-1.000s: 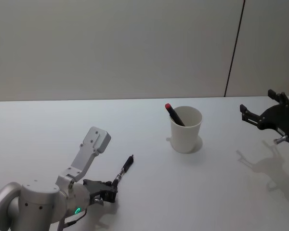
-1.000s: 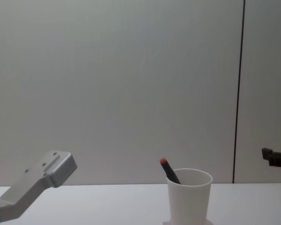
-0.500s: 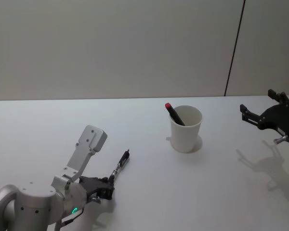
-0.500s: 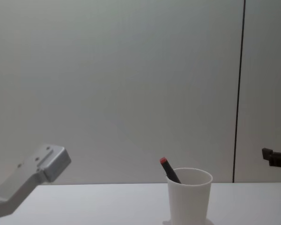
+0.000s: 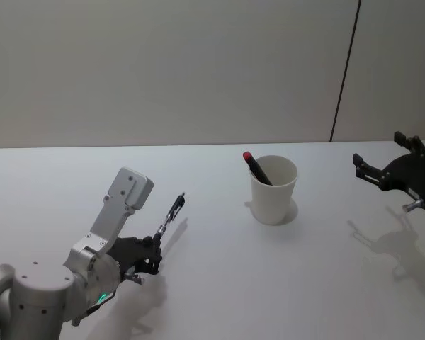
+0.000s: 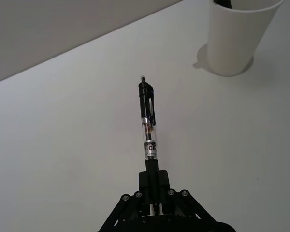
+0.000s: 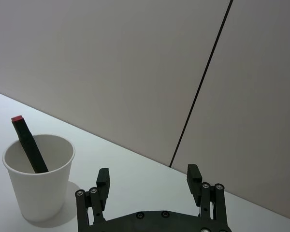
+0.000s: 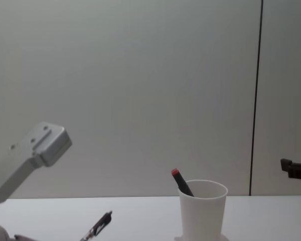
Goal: Place the pen into the pen holder.
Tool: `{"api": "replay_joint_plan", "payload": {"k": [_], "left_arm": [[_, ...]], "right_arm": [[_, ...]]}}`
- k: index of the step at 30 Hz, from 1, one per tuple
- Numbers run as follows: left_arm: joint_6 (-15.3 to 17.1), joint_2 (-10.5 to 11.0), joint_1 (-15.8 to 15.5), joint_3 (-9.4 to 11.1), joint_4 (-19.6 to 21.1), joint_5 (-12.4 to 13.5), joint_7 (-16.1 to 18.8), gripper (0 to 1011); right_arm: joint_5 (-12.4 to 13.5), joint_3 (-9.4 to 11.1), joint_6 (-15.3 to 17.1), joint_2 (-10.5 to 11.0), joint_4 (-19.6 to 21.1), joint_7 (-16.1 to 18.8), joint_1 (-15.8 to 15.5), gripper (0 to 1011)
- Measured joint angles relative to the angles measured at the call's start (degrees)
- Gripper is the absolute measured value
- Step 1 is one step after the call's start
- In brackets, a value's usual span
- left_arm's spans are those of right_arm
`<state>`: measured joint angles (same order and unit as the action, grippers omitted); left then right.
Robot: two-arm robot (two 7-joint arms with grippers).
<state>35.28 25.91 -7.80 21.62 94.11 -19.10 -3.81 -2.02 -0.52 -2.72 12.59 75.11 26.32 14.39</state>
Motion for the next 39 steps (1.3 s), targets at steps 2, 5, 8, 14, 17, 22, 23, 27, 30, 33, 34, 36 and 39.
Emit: {"api": "replay_joint_plan", "payload": {"k": [2, 5, 8, 14, 17, 22, 23, 27, 30, 33, 34, 36, 39], "left_arm": [[-0.6, 0.3, 0.1, -0.1, 0.7, 0.7, -0.3, 129], [-1.5, 0.6, 0.1, -0.2, 1.5, 1.5, -0.9, 129], [-2.8, 0.8, 0.1, -0.2, 2.2, 2.3, -1.6, 129], [-5.3, 1.1, 0.2, -0.4, 3.1, 3.3, -2.9, 129], [-7.1, 1.3, 0.1, -0.4, 3.5, 4.0, -4.1, 129], [-9.6, 1.6, 0.1, -0.5, 4.0, 4.9, -5.5, 127], [-10.5, 1.6, 0.1, -0.5, 4.1, 5.1, -6.0, 129], [-12.6, 1.8, 0.0, -0.5, 4.2, 5.7, -7.0, 127], [-14.6, 2.0, -0.1, -0.6, 4.3, 6.2, -8.2, 127], [-17.7, 2.2, -0.2, -0.7, 4.3, 6.7, -10.1, 129], [-18.1, 2.2, -0.3, -0.7, 4.2, 6.7, -10.4, 129], [-19.8, 2.4, -0.4, -0.8, 4.0, 6.9, -11.7, 129], [-21.6, 2.5, -0.6, -0.9, 3.8, 7.0, -13.2, 129]], "right_arm": [[0.0, 0.0, 0.0, 0.0, 0.0, 0.0, 0.0, 1001], [0.0, 0.0, 0.0, 0.0, 0.0, 0.0, 0.0, 1001], [0.0, 0.0, 0.0, 0.0, 0.0, 0.0, 0.0, 1001], [0.0, 0.0, 0.0, 0.0, 0.0, 0.0, 0.0, 1001], [0.0, 0.0, 0.0, 0.0, 0.0, 0.0, 0.0, 1001], [0.0, 0.0, 0.0, 0.0, 0.0, 0.0, 0.0, 1001], [0.0, 0.0, 0.0, 0.0, 0.0, 0.0, 0.0, 1001], [0.0, 0.0, 0.0, 0.0, 0.0, 0.0, 0.0, 1001], [0.0, 0.0, 0.0, 0.0, 0.0, 0.0, 0.0, 1001], [0.0, 0.0, 0.0, 0.0, 0.0, 0.0, 0.0, 1001], [0.0, 0.0, 0.0, 0.0, 0.0, 0.0, 0.0, 1001], [0.0, 0.0, 0.0, 0.0, 0.0, 0.0, 0.0, 1001], [0.0, 0.0, 0.0, 0.0, 0.0, 0.0, 0.0, 1001]]}}
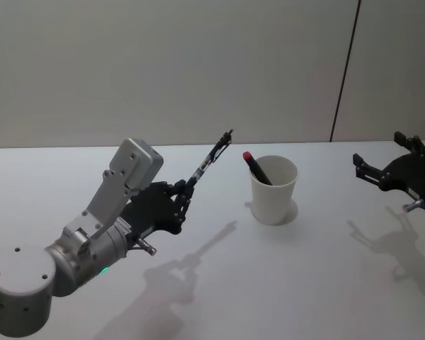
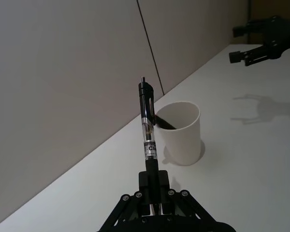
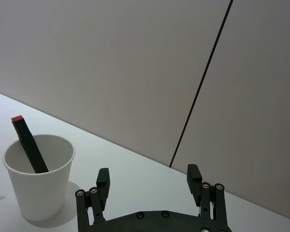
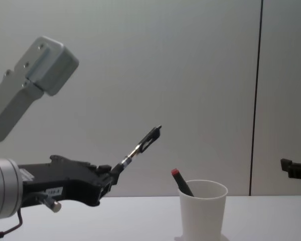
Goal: Place the pen into the pen holder.
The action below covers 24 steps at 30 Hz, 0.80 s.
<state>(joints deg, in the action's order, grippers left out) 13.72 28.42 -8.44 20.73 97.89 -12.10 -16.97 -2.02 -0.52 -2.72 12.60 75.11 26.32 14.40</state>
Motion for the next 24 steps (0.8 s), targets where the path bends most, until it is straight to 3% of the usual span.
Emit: {"api": "replay_joint_plan", "payload": {"k": [13, 24], "left_arm": [[-7.2, 0.1, -2.2, -0.3, -2.8, 0.1, -9.7, 129], [-10.8, -1.2, -5.1, -0.1, -6.8, 0.1, -16.9, 127]], "right_arm": [[0.0, 0.0, 0.0, 0.0, 0.0, 0.0, 0.0, 1001], [0.0, 0.0, 0.0, 0.0, 0.0, 0.0, 0.0, 1001]]}}
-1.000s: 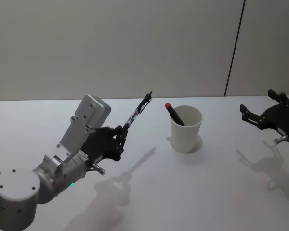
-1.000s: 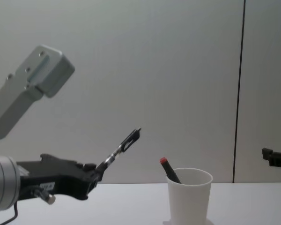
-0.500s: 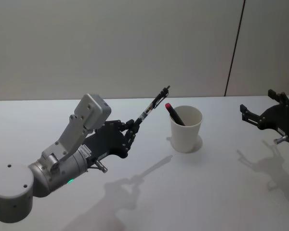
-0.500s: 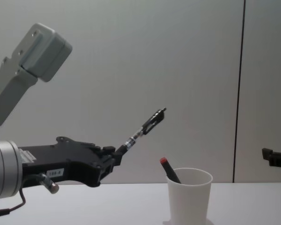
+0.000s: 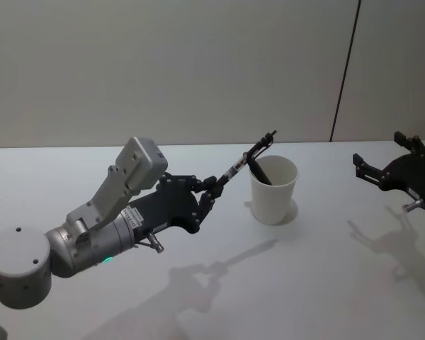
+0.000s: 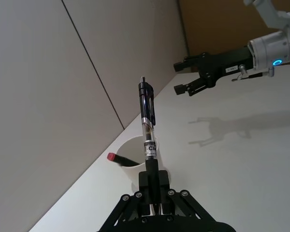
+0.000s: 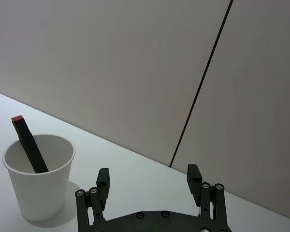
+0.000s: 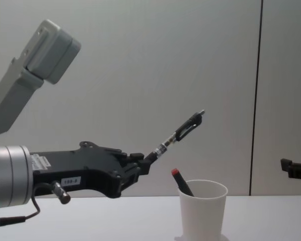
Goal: Place the pen into the pen holder.
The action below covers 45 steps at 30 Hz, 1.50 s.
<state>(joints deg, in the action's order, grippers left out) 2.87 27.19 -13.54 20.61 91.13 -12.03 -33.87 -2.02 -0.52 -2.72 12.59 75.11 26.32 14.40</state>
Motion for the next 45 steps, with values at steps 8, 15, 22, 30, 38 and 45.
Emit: {"api": "replay_joint_plan", "payload": {"k": [8, 15, 22, 30, 38, 45], "left_arm": [[-2.3, -1.4, -2.2, 0.3, -3.1, -0.3, -3.4, 129], [-4.6, -2.6, -4.0, 0.7, -5.7, -0.8, -5.7, 129], [-6.5, -4.0, -5.7, 1.1, -8.1, -1.2, -7.5, 129], [-8.5, -5.7, -8.2, 1.7, -11.3, -1.3, -10.1, 129], [-10.0, -7.4, -10.6, 2.3, -14.5, -1.2, -12.3, 129], [-11.1, -8.8, -12.5, 2.9, -17.2, -1.0, -14.0, 129]], "right_arm": [[0.0, 0.0, 0.0, 0.0, 0.0, 0.0, 0.0, 1001], [0.0, 0.0, 0.0, 0.0, 0.0, 0.0, 0.0, 1002], [0.0, 0.0, 0.0, 0.0, 0.0, 0.0, 0.0, 1001], [0.0, 0.0, 0.0, 0.0, 0.0, 0.0, 0.0, 1001], [0.0, 0.0, 0.0, 0.0, 0.0, 0.0, 0.0, 1001], [0.0, 0.0, 0.0, 0.0, 0.0, 0.0, 0.0, 1002]]}}
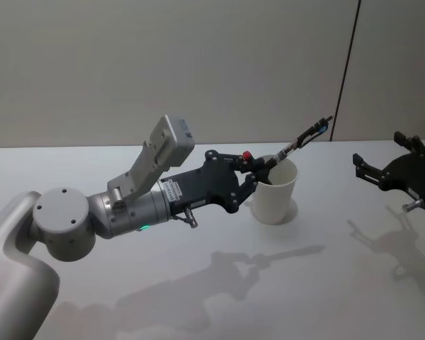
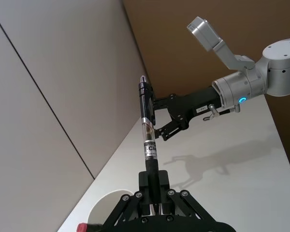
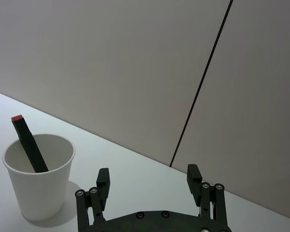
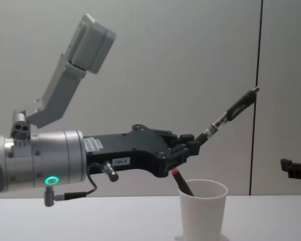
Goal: Place the pen into the pen holder.
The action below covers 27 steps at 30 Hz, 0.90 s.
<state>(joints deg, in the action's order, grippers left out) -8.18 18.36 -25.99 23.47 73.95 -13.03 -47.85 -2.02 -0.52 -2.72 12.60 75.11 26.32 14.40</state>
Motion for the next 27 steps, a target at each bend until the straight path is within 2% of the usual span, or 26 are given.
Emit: {"api": "replay_joint_plan", "payload": {"k": [12, 27], "left_arm": [[-1.3, -2.2, -2.7, 1.1, -4.0, 0.1, -2.2, 127], [-2.2, -3.8, -4.6, 2.1, -7.1, -0.7, -3.6, 127]], "right_arm": [[0.0, 0.0, 0.0, 0.0, 0.0, 0.0, 0.0, 1001], [0.0, 0.0, 0.0, 0.0, 0.0, 0.0, 0.0, 1001]]}}
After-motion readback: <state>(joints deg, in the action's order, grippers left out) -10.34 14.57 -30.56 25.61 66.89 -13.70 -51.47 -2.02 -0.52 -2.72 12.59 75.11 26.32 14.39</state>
